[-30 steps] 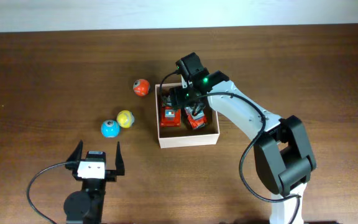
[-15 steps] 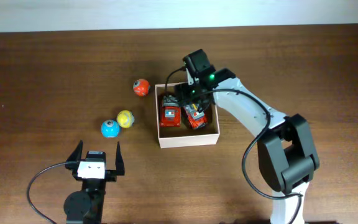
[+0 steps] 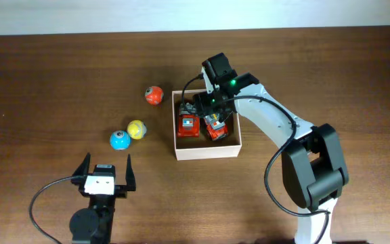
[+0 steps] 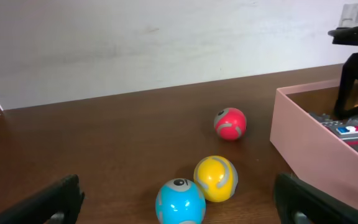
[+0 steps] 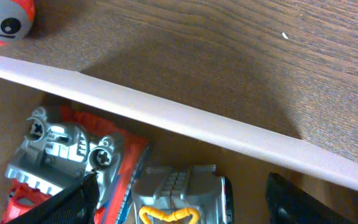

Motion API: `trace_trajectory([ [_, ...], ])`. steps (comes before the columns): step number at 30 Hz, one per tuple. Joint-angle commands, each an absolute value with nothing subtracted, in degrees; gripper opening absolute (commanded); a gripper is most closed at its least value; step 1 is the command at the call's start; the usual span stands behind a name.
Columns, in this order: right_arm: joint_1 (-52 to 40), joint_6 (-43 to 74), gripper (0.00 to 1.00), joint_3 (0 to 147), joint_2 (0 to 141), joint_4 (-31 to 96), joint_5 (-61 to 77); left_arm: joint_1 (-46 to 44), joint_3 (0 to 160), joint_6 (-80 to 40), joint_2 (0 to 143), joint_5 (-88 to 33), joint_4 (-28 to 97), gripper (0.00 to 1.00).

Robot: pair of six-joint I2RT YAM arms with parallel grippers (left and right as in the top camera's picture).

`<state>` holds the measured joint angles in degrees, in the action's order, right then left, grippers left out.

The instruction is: Pack container

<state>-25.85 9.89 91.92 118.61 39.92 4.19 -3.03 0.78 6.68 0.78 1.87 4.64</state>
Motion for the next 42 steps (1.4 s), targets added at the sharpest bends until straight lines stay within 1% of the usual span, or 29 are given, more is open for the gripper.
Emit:
trace_trajectory([
  [1, -25.5, 8.4, 0.75, 95.0, 118.7, 41.2, 4.1, -2.7, 0.5, 7.6, 0.3, 1.2, 4.8, 0.99],
  [8, -25.5, 8.3, 0.62, 103.9, 118.0, 49.3, 4.8, -2.7, 0.5, 7.6, 0.3, 1.2, 4.8, 0.99],
  [11, -25.9, 8.3, 0.49, 107.6, 117.9, 52.9, 5.5, -2.7, 0.5, 7.6, 0.3, 1.2, 4.8, 0.99],
  [12, -25.9, 8.3, 0.40, 108.8, 117.9, 54.5, 5.6, -2.7, 0.5, 7.6, 0.3, 1.2, 4.8, 0.99],
  [14, -26.3, 8.3, 0.28, 110.4, 117.9, 57.9, 5.8, -2.7, 0.5, 7.6, 0.3, 1.2, 4.8, 0.99],
  [16, -26.6, 8.3, 0.19, 111.0, 117.9, 60.9, 6.9, -2.7, 0.5, 7.6, 0.3, 1.2, 4.8, 0.99],
  [20, -27.6, 8.3, 0.09, 111.0, 117.9, 66.6, 8.7, -2.7, 0.5, 7.6, 0.3, 1.2, 4.8, 0.99],
  [23, -28.6, 8.3, 0.04, 111.0, 117.9, 68.9, 8.6, -2.7, 0.5, 7.6, 0.3, 1.2, 4.8, 0.99],
  [29, -29.7, 6.2, 0.04, 110.9, 117.9, 68.8, 8.4, -2.7, 0.5, 7.6, 0.3, 1.2, 4.8, 0.99],
  [42, -29.5, -1.2, 0.04, 110.7, 121.9, 64.0, 8.0, -2.7, 0.5, 7.6, 0.3, 1.2, 4.8, 0.99],
])
